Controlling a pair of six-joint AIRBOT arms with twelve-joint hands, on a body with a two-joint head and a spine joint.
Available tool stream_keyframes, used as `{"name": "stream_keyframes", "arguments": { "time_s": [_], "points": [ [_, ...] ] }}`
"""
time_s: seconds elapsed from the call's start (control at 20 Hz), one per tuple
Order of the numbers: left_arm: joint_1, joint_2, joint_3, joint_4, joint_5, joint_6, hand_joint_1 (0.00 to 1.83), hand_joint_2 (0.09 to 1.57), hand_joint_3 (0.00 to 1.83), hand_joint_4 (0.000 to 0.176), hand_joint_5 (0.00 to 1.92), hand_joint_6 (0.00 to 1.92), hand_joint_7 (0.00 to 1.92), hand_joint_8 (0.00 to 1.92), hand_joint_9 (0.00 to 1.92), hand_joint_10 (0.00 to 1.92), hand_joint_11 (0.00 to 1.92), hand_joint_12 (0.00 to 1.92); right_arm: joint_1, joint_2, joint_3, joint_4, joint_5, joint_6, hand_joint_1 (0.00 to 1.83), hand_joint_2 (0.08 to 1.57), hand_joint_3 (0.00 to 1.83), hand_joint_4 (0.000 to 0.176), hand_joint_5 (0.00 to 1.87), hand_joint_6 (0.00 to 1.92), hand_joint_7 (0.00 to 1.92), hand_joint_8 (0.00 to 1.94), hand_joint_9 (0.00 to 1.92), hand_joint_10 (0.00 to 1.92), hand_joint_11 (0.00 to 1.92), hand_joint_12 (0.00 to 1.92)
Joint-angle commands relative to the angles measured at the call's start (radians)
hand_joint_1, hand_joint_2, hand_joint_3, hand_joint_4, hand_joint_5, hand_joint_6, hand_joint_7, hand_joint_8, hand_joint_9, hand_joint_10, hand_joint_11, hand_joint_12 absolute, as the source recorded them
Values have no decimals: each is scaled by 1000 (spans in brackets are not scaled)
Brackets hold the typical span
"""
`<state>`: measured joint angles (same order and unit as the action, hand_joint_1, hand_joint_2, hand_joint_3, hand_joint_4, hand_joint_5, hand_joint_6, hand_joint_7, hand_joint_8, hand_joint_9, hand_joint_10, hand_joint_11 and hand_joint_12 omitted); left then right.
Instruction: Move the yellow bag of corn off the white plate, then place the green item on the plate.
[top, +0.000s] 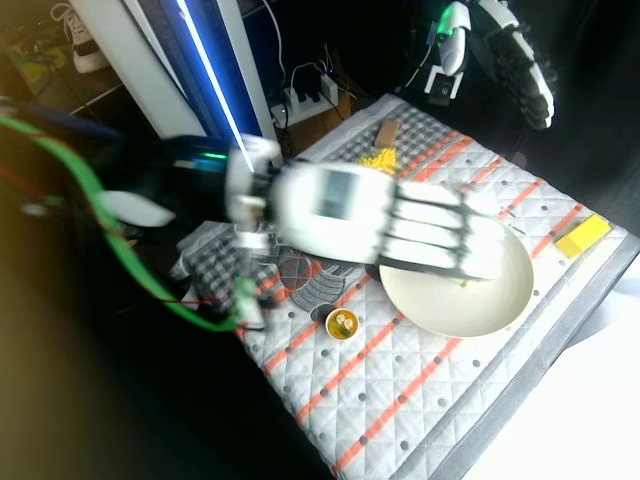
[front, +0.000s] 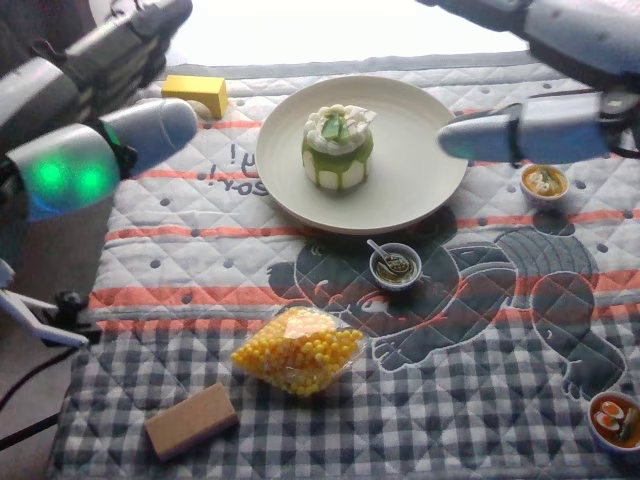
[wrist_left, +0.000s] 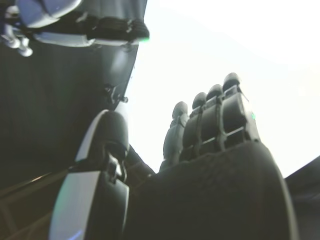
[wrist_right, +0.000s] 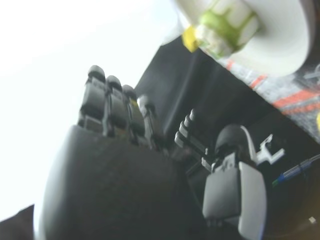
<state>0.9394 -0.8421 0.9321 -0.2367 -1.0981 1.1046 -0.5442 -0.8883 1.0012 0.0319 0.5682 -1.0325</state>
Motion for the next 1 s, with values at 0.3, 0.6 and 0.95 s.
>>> {"name": "stream_keyframes", "arguments": {
  "time_s": [0.3,0.6,0.95],
  "points": [
    [33,15,-23,-7,-275,-27,481,1355,0,93,0,0,0,0,0,0,0,0,-237,156,-158,45,492,0,326,1144,1,136,0,0,0,0,0,0,0,0],
    [43,10,-24,-10,-329,-50,308,1254,0,73,0,0,0,0,0,0,0,0,-395,190,-220,112,689,0,411,1136,0,100,0,0,0,0,0,0,0,0],
    [56,24,-37,-11,-406,-77,260,1203,0,125,0,0,0,0,0,0,0,0,-495,202,-253,171,863,0,469,1107,0,76,0,0,0,0,0,0,0,0]
  ]
}}
